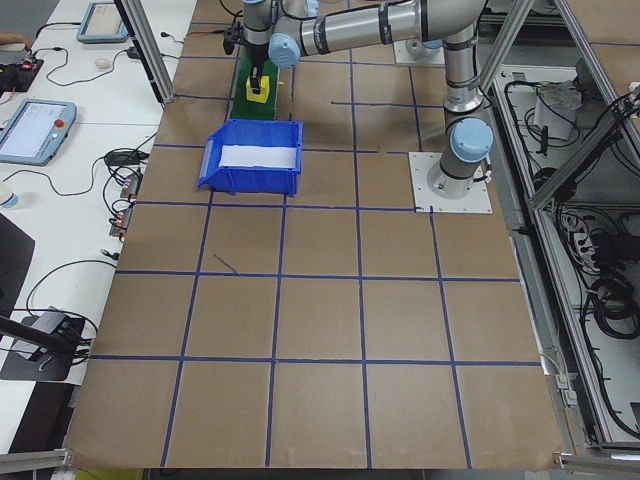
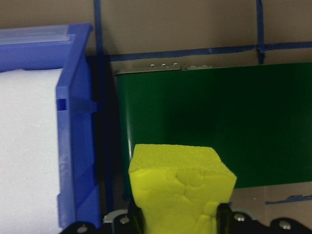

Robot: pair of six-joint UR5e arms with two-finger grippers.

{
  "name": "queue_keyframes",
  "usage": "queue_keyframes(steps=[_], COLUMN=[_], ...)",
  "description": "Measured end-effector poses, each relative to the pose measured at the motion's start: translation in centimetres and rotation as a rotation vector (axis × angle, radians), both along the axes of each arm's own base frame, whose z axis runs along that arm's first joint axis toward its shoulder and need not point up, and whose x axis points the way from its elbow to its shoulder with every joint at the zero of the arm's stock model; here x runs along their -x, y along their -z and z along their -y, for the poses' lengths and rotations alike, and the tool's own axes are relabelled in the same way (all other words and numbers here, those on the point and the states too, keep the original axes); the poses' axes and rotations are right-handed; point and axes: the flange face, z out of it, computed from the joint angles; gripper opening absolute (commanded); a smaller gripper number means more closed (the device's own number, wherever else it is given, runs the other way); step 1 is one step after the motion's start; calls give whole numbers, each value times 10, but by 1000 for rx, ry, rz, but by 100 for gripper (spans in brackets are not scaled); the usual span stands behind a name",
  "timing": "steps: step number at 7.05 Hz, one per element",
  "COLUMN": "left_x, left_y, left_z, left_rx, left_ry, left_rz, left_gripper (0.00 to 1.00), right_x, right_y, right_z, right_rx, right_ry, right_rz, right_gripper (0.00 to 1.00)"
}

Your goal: Move block left to right into plate

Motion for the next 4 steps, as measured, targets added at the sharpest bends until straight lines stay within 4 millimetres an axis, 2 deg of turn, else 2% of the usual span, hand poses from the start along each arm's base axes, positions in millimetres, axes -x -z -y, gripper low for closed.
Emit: queue_keyframes(steps=[1, 2, 3, 4], left_x=[15, 23, 25, 23], left_y=[18, 35, 45, 53], left_z=[4, 11, 19, 24], left_rx=[3, 12, 34, 40], left_ry=[21, 32, 32, 23], left_rz=[1, 4, 5, 6], left_gripper=[40, 41, 59, 80], right_x=[63, 140, 223, 294], right_y=[-17, -21, -11, 10], right_z=[-15, -36, -67, -106], right_rx=[-26, -74, -135, -188], right_ry=[-91, -163, -204, -203], right_rz=[-86, -120, -116, -89], right_gripper=[36, 36, 36, 37])
